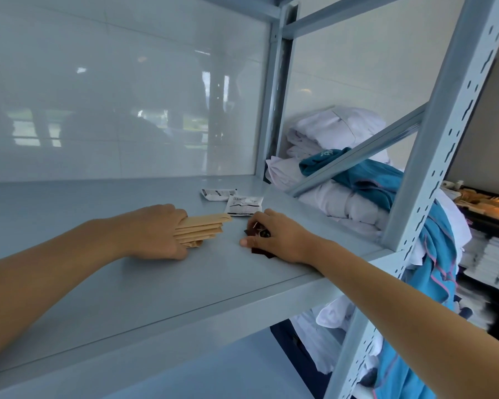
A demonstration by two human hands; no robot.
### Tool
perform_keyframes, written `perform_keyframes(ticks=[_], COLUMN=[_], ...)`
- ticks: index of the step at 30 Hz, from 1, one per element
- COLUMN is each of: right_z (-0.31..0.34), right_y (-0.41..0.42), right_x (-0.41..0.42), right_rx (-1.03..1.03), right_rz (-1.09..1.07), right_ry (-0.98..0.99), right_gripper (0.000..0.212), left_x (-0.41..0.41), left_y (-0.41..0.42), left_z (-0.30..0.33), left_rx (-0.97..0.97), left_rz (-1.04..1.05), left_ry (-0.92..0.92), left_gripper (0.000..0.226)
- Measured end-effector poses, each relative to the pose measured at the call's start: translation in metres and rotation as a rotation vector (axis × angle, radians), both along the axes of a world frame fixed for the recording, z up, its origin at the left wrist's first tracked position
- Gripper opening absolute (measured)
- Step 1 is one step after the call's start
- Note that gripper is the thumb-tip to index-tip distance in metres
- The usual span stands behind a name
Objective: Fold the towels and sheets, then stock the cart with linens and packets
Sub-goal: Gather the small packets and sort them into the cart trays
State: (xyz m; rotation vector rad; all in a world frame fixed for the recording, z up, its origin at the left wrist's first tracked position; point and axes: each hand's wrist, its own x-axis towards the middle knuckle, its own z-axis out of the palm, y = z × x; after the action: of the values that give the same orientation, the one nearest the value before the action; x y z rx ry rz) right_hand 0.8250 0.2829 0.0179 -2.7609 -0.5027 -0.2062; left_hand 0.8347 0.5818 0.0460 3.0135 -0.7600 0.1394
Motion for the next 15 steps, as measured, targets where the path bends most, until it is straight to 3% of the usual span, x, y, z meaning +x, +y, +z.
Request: perform_keyframes(ticks=[6,15], right_z=[0.001,0.044], right_y=[0.002,0.014], right_x=[0.005,0.096], right_rx=[0.04,0.126], right_rz=[-0.041,-0.183], right_ry=[-0.116,-0.184], right_gripper=[0.035,0.037], left_x=[0.001,0.009], left_y=[0.001,0.011], left_z=[0.0,0.001], left_rx=[-0.009,-0.013], left_rz=[0.007,0.05], left_ry=[0.005,0.009], left_gripper=[0.053,0.048])
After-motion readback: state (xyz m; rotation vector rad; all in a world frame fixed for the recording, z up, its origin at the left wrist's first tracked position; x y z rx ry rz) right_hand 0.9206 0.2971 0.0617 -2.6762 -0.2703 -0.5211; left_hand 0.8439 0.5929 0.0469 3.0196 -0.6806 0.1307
